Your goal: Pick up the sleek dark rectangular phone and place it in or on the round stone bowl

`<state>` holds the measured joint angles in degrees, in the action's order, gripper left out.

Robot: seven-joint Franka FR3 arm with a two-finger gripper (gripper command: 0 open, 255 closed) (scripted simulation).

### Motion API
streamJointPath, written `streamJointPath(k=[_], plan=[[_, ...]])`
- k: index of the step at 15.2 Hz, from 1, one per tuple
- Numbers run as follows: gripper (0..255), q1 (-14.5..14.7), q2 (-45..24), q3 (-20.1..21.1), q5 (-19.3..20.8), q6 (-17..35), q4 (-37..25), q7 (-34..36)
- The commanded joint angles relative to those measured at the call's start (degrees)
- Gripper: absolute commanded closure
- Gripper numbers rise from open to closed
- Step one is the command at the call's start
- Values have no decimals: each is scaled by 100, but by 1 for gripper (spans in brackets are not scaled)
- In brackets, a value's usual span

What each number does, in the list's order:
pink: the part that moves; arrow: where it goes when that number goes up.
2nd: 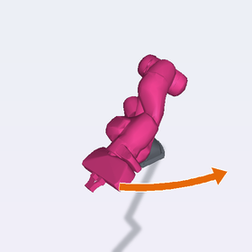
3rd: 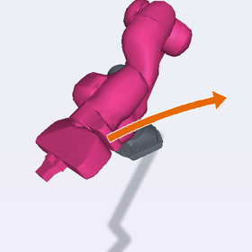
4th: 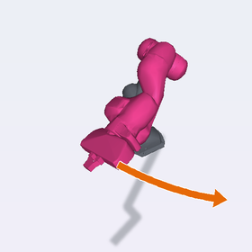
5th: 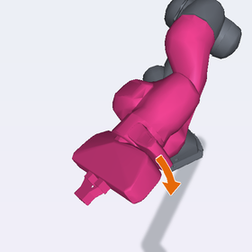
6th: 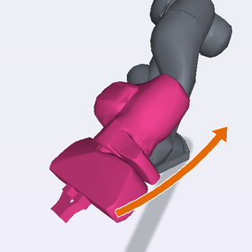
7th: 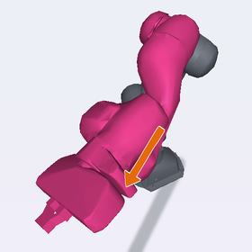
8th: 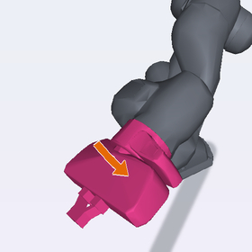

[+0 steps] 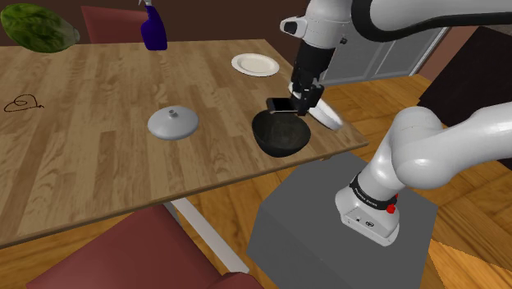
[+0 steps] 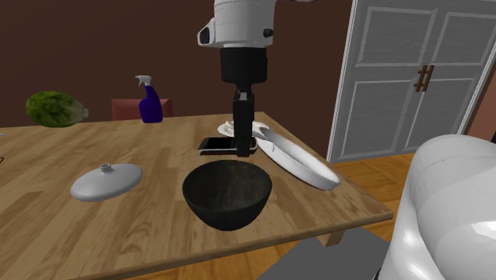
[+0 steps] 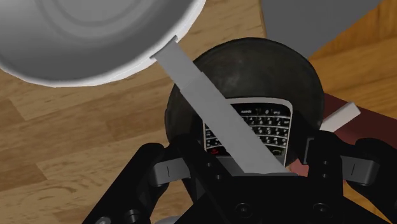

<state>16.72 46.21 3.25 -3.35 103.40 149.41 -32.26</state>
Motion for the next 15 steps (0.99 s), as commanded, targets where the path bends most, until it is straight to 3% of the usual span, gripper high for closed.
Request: streamJointPath(k=[1, 10, 15], plan=[[255, 7, 18, 14, -13, 152, 172, 7], [255, 20, -100, 47, -48, 900, 803, -8], [255, 21, -113, 50, -51, 952, 841, -9]])
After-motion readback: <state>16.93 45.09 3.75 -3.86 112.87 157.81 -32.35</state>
